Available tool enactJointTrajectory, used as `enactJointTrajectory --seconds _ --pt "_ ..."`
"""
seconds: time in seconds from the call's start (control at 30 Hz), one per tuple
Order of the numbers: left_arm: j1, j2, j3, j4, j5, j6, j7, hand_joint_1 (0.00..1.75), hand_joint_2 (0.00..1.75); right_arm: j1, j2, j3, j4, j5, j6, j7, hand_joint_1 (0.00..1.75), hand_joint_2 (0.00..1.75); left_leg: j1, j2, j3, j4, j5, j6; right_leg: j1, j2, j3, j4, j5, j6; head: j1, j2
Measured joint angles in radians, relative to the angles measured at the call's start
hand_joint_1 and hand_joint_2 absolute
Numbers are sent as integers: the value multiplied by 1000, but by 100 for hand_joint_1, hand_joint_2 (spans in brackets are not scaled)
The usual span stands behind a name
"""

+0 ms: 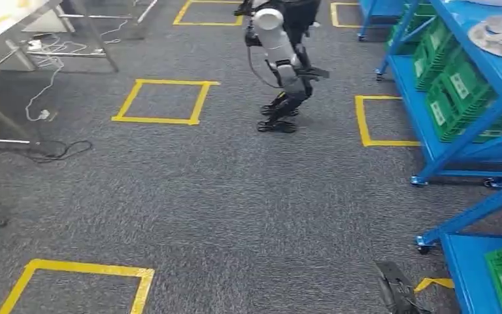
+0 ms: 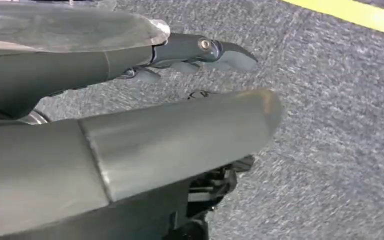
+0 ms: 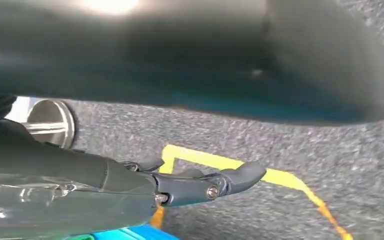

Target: Take the parts from the cabinet and place them on the table.

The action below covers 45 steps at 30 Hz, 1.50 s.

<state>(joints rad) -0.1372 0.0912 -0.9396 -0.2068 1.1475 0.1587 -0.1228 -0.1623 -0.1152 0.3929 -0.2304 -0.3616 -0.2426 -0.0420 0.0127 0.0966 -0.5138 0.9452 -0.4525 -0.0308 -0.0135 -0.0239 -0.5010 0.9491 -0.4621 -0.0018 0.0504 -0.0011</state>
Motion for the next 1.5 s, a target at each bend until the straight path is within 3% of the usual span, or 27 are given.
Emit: enactJointTrajectory --seconds 0.07,0.13,0.17,0.23,0.3,0.33,0.37,0.4,0.47,0.5,0.57,0.63,0.7,0.73,0.8,0.87,0.9,1.0,1.03,1.1,1.17,1.2,1.27,1.33,1.37,1.4,1.5 --pt "0 0 0 0 0 0 0 0 0 -5 0 0 0 0 0 0 0 0 2 -69 -48 111 -78 -5 0 15 -8 1 8 -11 -19 0" --pt "4 0 0 0 0 0 0 0 0 -7 0 1 0 0 0 0 0 0 2 -88 -129 282 -151 -5 3 34 -15 1 11 -15 -29 0" --pt "5 0 0 0 0 0 0 0 0 -6 0 3 0 0 0 0 0 0 2 -90 -155 329 -156 -4 5 45 -17 1 11 -16 -34 0" --pt "8 0 0 0 0 0 0 0 0 -5 0 4 0 0 0 0 0 0 1 -91 -133 272 -97 4 6 68 -15 2 11 -16 -42 0" --pt "7 2 0 0 0 1 0 0 0 -6 0 5 0 0 0 0 0 0 -4 -108 -53 91 1 20 8 91 -11 2 11 -16 -52 0" --pt "5 3 0 0 0 2 0 0 0 -6 1 5 0 0 0 0 0 0 -4 -142 -26 23 19 30 7 99 -14 2 11 -14 -56 0" --pt "4 3 0 0 0 2 0 0 0 -9 3 5 0 0 0 0 0 0 0 -153 -16 -3 14 32 15 107 -20 10 9 -7 -55 0" --pt "2 3 -1 0 0 2 0 0 0 -9 3 5 0 -1 0 0 0 0 -4 -145 -18 -1 11 25 7 115 -25 8 12 0 -52 0" --pt "0 2 -1 0 1 2 0 0 0 -4 3 5 0 -5 0 0 0 0 -7 -131 -16 -7 14 31 1 133 -28 2 17 15 -55 0" --pt "1 -1 -1 0 0 2 0 0 0 -2 3 6 0 -5 0 1 0 0 5 -116 -10 -22 21 37 5 122 -37 7 11 19 -55 0" --pt "3 1 -1 0 0 2 0 0 0 -4 3 6 0 -6 0 2 0 0 4 -100 -2 -28 20 45 4 54 -70 88 -45 30 -34 0" --pt "6 2 -1 0 0 3 0 0 0 -7 3 6 0 -6 0 1 0 0 2 -76 -1 -28 19 46 0 39 -150 261 -121 40 -24 0" --pt "6 0 -1 0 0 3 0 0 0 -3 3 6 0 -6 0 3 0 0 3 -58 1 -27 17 45 -8 34 -179 328 -127 50 -16 0" --pt "6 -2 -1 0 0 3 0 0 0 -2 3 6 0 -6 0 3 0 0 4 -49 3 -26 14 42 -12 31 -158 287 -94 53 -13 0" --pt "5 -4 -1 0 0 3 0 0 0 -4 3 6 0 -6 0 3 0 0 9 -33 10 -22 7 31 -16 8 -65 110 -3 58 -3 0" --pt "4 -3 -1 0 -1 3 0 0 0 -10 3 6 0 -6 1 2 0 0 0 -18 13 -12 -2 16 0 -47 -20 9 3 53 13 0" --pt "3 -4 -1 0 -3 3 0 0 0 -12 3 6 0 -7 2 0 0 0 -2 -11 11 -13 -1 11 -5 -34 -17 16 3 34 7 0" --pt "-4 -4 -1 0 -3 3 0 0 0 -7 3 6 0 -12 1 1 0 0 0 14 14 -13 -2 -5 -4 -6 -25 13 10 14 -8 0" --pt "-6 -4 -1 0 -3 3 0 0 0 -7 3 6 0 -13 1 0 0 0 4 -23 10 8 -24 -12 -7 2 -25 10 14 8 -11 0" --pt "-4 -4 -2 0 -6 3 0 0 0 -14 3 6 0 -15 1 0 0 0 5 -79 -59 146 -106 -12 -5 19 -33 10 20 -5 -31 0" --pt "-3 -5 -2 0 -6 3 1 0 0 -12 3 6 0 -17 1 0 0 0 4 -90 -139 304 -164 -11 0 38 -39 10 22 -10 -44 0" --pt "-2 -5 -2 0 -6 3 2 0 0 -11 3 7 0 -17 1 0 0 0 4 -90 -155 329 -161 -8 3 49 -40 10 23 -11 -46 0" --pt "-1 -4 -2 0 -3 4 3 0 0 -10 3 8 0 -17 1 0 0 0 2 -94 -114 233 -86 2 5 74 -38 10 24 -11 -51 0" --pt "-2 -2 -2 0 -2 8 3 0 0 -11 3 11 0 -17 1 0 0 0 -2 -135 -23 45 2 21 7 95 -35 10 26 -9 -56 0" --pt "-2 3 -2 0 -1 10 3 0 0 -13 7 13 0 -17 2 0 0 0 -2 -169 -7 3 -5 31 11 103 -40 13 26 -4 -56 0" --pt "-2 3 -2 0 0 10 3 0 0 -13 7 13 0 -17 1 0 0 0 -1 -151 -7 -6 -1 23 7 113 -43 14 28 0 -55 0" --pt "-4 1 -2 0 0 10 3 0 0 -9 7 14 0 -17 2 0 0 0 -2 -131 -3 -14 5 33 5 136 -51 5 35 22 -57 0"
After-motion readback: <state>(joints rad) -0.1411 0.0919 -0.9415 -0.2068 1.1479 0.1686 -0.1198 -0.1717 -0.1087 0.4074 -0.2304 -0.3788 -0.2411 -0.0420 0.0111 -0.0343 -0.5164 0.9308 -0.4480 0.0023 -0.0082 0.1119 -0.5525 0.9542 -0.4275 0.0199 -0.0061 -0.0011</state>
